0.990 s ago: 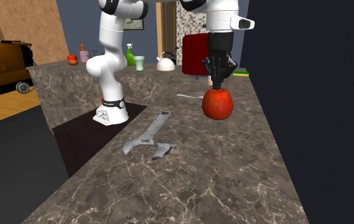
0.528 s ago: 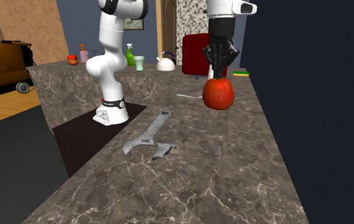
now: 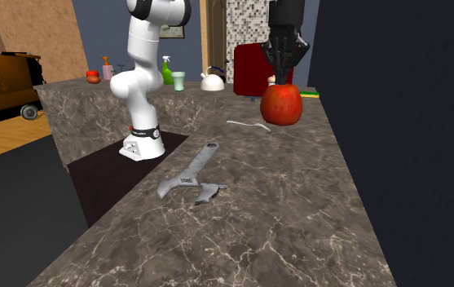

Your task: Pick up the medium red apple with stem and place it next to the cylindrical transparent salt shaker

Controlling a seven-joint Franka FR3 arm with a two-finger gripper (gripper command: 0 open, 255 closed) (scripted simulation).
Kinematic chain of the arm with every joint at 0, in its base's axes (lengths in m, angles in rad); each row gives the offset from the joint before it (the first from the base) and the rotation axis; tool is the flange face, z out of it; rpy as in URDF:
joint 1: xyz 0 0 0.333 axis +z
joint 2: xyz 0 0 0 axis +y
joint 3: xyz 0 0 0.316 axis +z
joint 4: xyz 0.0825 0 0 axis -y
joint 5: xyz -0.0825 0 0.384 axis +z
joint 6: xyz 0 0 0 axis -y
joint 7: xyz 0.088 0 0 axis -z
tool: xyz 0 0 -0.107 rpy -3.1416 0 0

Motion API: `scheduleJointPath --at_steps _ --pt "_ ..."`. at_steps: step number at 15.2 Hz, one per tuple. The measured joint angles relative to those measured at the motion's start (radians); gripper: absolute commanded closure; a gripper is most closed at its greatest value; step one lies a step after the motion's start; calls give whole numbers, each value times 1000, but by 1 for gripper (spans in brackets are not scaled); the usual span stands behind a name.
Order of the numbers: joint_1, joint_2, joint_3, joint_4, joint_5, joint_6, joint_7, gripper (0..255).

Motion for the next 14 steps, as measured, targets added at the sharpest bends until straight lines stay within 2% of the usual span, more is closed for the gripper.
scheduleJointPath --at_steps 7,14 --pt "-23 43 0 160 16 -118 2 255" --pt "-67 125 4 393 47 -269 7 255"
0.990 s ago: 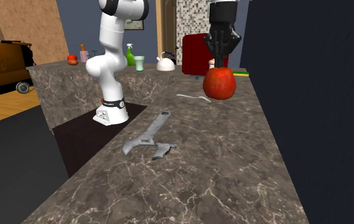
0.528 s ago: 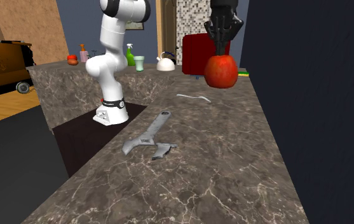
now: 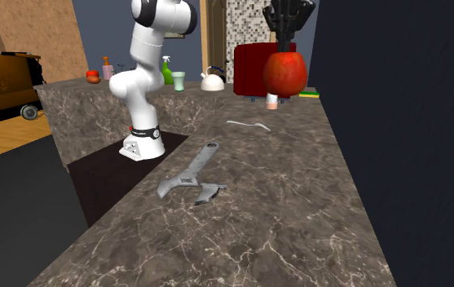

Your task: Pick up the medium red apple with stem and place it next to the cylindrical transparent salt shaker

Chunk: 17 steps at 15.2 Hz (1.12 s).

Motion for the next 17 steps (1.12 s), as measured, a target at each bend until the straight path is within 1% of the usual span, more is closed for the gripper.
scheduleJointPath --at_steps 1,2,4,6,7,12,15,17 --pt "-10 18 1 40 7 -22 -1 255" --pt "3 2 1 18 1 -16 7 255" --pt "48 -60 1 -69 -22 12 33 255" --pt "117 -160 7 -214 -60 61 78 255" --pt "141 -198 12 -274 -75 87 97 255" --pt "243 -329 55 -448 -129 140 219 255" --pt "291 -404 86 -551 -156 175 291 255" --pt "317 -432 108 -573 -165 172 337 255"
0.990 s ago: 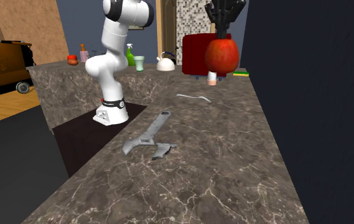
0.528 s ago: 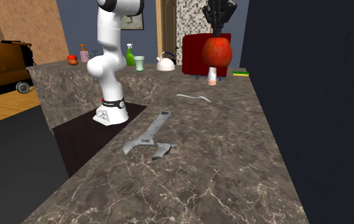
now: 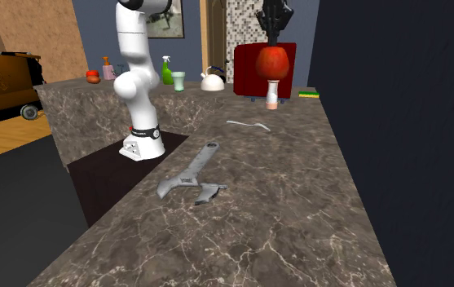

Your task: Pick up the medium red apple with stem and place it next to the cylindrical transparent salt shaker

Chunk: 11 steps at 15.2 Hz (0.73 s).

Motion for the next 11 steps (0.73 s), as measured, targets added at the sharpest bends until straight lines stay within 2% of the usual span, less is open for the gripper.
scheduleJointPath --at_steps 6,11 --pt "80 -86 79 -109 -22 28 156 255" --pt "137 -107 146 -130 -24 30 280 255"
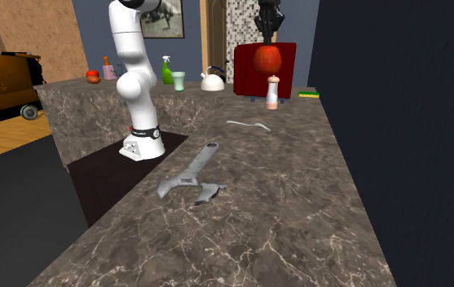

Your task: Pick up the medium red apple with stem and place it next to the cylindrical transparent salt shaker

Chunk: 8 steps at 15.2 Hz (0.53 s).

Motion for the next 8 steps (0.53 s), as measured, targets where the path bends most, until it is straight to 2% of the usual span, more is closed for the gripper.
scheduleJointPath --at_steps 8 --pt "90 -7 109 -9 2 4 198 255"
